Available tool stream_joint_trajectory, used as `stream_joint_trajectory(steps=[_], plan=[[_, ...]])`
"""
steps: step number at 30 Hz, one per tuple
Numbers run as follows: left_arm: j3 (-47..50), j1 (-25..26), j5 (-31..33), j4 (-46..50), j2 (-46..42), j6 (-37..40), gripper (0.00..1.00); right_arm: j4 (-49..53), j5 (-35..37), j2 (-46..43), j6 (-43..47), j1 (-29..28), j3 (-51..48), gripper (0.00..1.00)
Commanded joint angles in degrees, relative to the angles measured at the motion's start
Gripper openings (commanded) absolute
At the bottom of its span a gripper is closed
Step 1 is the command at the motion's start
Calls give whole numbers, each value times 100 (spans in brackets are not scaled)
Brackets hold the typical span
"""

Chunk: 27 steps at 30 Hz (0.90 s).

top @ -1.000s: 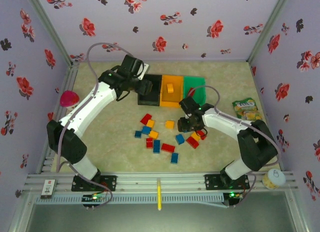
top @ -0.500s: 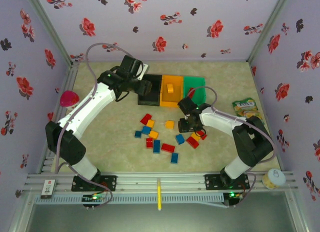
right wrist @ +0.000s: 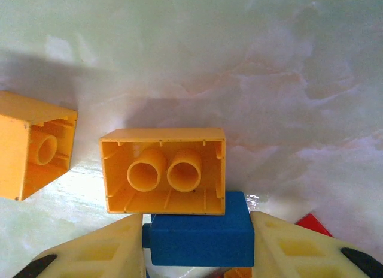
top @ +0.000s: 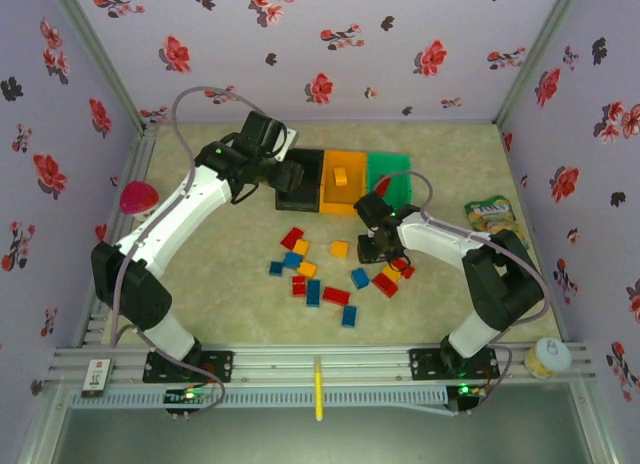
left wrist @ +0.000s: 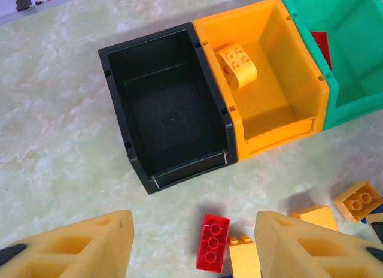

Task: Sort the legos into containers by color

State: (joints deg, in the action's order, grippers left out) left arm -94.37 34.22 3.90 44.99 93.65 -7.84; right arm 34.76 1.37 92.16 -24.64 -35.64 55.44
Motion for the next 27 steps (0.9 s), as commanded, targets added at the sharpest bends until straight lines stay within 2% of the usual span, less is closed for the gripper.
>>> stream_joint_trajectory(steps=[1, 14, 21, 27], plan=[[63, -38, 99, -26, -230, -62, 56, 320, 194, -181, 106, -39, 315, 39], [152, -54, 269, 97, -572, -161, 56, 720, 197, -374, 407, -40, 1447, 37], [335, -89, 329, 124, -849, -210, 55, 481, 46, 169, 583, -38, 2582, 37], [513, -108, 405, 236, -1040, -254, 55, 130, -293, 1009, 633, -39, 3638, 36]])
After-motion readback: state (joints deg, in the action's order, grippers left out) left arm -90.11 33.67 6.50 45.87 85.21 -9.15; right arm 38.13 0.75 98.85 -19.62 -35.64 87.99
